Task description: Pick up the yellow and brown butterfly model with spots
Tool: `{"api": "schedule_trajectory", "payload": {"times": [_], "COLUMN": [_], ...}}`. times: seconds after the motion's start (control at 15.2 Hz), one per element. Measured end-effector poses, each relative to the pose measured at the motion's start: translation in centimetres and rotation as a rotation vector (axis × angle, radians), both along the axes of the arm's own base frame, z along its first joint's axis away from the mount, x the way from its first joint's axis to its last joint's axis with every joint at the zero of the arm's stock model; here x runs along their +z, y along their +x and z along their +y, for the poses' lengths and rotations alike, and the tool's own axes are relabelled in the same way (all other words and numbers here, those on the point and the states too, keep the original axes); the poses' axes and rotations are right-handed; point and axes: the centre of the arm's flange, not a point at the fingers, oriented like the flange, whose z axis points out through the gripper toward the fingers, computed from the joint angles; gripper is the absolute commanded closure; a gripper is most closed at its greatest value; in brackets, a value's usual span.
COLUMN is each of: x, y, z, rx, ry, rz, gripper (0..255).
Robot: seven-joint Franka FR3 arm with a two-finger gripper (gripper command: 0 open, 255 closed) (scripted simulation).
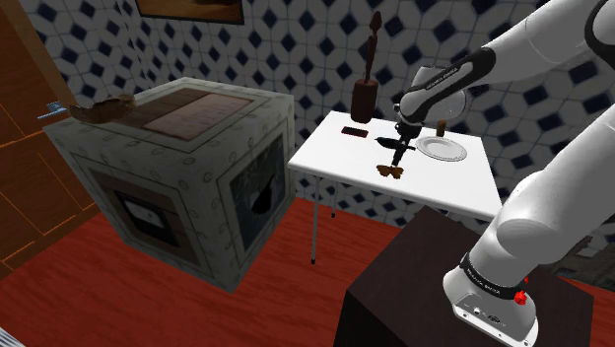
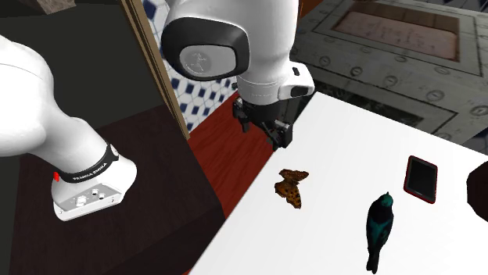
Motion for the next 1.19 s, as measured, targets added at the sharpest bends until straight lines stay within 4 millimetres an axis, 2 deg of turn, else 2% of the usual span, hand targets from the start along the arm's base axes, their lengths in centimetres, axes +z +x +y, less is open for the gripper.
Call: {"api": "schedule_trajectory", "payload": {"times": [0.4, 0.73, 1.19], "x": [-5.6, -10.2, -13.9], "y": [2.2, 4.5, 4.8], "z": [-5.2, -8.6, -8.8], "rx": [0.067, 0.12, 0.127], "ry": [0.002, 0.004, 0.006], "rz": [-0.015, -0.028, -0.031], "gripper": [0, 0, 0]}}
